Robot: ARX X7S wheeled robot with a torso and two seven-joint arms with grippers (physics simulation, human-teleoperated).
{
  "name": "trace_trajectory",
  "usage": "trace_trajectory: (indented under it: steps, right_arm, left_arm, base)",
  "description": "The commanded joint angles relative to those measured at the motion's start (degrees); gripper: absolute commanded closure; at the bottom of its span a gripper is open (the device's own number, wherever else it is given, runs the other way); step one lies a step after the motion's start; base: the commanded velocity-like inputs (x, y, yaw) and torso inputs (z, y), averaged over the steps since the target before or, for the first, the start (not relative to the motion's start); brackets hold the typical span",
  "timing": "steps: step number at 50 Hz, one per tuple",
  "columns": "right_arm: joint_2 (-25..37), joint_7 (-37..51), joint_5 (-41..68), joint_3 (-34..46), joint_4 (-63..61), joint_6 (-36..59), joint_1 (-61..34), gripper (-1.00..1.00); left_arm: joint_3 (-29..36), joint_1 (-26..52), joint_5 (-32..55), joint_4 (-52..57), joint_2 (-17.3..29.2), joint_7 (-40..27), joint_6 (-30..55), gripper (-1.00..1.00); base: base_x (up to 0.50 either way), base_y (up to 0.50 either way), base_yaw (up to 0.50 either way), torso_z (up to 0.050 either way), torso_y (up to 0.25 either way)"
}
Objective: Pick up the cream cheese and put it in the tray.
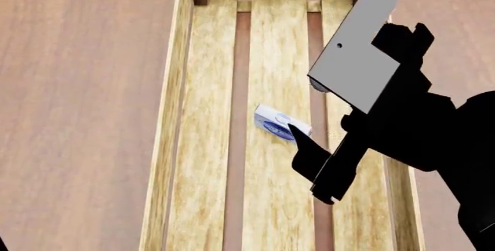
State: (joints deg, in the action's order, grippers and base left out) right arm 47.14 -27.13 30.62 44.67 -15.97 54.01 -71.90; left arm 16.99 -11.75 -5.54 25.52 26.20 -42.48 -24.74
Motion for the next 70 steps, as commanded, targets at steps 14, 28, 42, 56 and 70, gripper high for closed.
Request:
trace_trajectory:
  steps: [14,28,42,56,70]
  right_arm:
    - [7.02,7.82,7.74,-13.99,-0.46,-11.25,13.65,-1.0]
    - [5.93,15.6,13.32,-27.62,6.62,-28.97,31.27,-1.0]
    - [3.02,20.06,15.45,-35.1,8.85,-38.49,40.7,-1.0]
    - [0.73,25.84,14.84,-39.06,5.91,-43.17,45.61,-1.0]
    - [-2.39,29.47,14.3,-43.95,-2.27,-51.75,54.31,-1.0]
  left_arm:
    - [0.05,0.38,0.13,-0.16,0.07,-0.14,0.94,-1.0]
    - [-4.81,3.76,3.68,0.36,1.67,-1.13,5.18,-1.0]
    - [-8.42,15.42,11.47,5.35,4.99,2.07,17.46,-1.0]
    - [-7.22,36.36,26.94,4.55,8.55,12.63,31.99,-1.0]
    - [-3.76,50.47,29.57,8.32,9.0,15.98,38.83,-1.0]
  base:
    - [0.0,0.0,0.0,0.0,0.0]
    - [0.0,0.0,0.0,0.0,0.0]
    - [0.0,0.0,0.0,0.0,0.0]
    - [0.0,0.0,0.0,0.0,0.0]
    - [0.0,0.0,0.0,0.0,0.0]
